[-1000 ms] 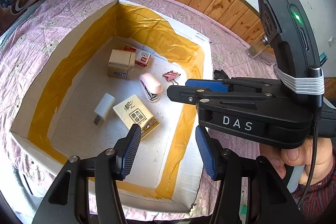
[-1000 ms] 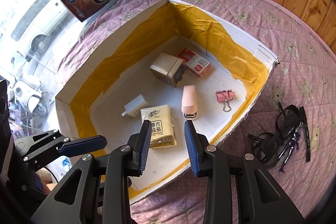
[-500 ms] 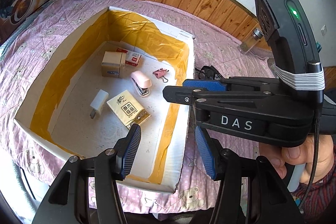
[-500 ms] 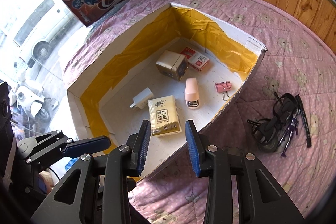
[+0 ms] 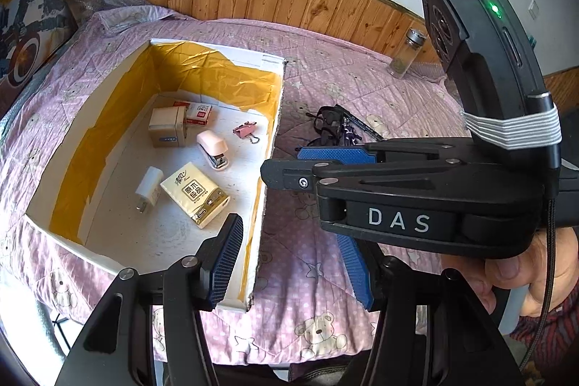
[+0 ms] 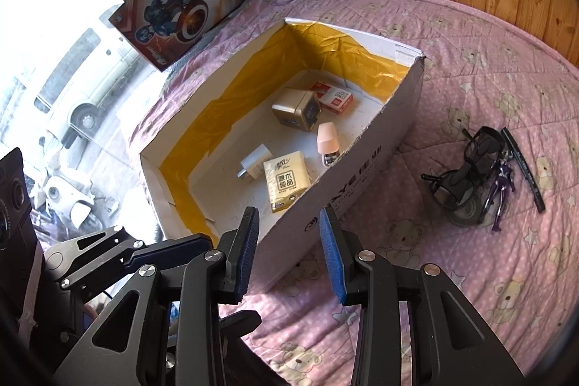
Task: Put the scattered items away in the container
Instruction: 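Withdraw both grippers from the box toward the sunglasses and marker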
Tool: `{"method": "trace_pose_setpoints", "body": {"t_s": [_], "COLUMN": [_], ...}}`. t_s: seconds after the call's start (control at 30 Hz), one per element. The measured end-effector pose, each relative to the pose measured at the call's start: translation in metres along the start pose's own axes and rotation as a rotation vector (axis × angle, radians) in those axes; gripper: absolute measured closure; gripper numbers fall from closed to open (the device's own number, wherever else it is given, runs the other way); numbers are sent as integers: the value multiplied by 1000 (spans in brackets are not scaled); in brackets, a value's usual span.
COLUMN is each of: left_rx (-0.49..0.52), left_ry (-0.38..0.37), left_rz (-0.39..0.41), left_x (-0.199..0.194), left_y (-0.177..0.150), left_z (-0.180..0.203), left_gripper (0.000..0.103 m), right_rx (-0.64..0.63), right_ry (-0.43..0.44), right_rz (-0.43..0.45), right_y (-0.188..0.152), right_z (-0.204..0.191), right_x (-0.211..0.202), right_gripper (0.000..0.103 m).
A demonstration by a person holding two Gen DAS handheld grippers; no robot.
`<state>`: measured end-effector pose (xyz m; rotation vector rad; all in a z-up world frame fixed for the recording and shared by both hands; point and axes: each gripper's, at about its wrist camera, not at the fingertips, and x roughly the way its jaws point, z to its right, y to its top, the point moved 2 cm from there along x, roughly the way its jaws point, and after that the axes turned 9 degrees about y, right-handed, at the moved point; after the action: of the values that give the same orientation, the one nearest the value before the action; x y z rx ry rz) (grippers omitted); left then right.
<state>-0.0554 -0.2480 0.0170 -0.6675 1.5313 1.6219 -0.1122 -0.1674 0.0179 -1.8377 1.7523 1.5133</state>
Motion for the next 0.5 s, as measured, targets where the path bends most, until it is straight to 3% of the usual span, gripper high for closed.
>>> {"method": "trace_pose_setpoints", "body": {"t_s": [0.5], "left_rx": [50], "left_ry": [-19], "left_rz": [-11], "left_x": [5], "left_y": [-10], "left_z": [35], "left_gripper": [47], "right_rx": [64], "right_ry": [-36], "right_rz": [50], "right_y": [-36], "right_z": [34], "right_x": [-22], "right_gripper": [65]}}
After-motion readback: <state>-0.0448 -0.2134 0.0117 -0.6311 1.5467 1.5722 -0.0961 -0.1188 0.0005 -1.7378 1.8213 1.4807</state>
